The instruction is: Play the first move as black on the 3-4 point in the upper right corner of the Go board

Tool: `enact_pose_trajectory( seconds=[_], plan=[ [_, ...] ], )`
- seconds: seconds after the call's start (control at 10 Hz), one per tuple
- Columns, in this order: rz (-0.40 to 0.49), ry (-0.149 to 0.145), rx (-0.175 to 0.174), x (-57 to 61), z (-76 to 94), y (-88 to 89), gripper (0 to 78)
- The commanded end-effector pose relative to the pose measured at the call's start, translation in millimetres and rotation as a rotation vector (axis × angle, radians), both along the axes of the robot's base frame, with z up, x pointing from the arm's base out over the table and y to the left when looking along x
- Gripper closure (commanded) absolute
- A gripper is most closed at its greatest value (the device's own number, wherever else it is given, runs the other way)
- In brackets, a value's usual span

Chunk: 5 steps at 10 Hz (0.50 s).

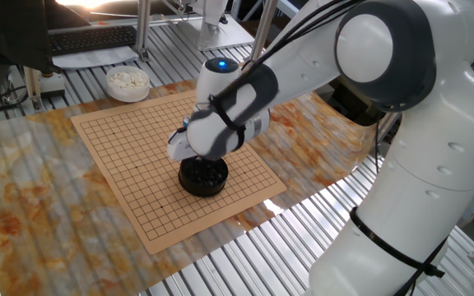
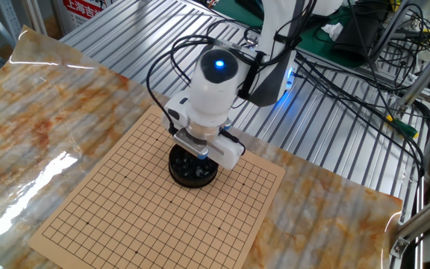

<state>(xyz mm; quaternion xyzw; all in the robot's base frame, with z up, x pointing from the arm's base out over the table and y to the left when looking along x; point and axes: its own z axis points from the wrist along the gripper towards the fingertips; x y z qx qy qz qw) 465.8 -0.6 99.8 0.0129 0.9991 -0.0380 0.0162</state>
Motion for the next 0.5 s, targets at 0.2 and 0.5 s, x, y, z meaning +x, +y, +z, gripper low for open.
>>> enact_pose_trajectory(
  seconds=[0.2,0.5],
  plan=[
    [-0.010,-0.025,-0.025,0.0,0.4,-0.4,0.3],
    [-0.010,-0.025,-0.025,0.0,0.4,-0.4,0.3]
  ],
)
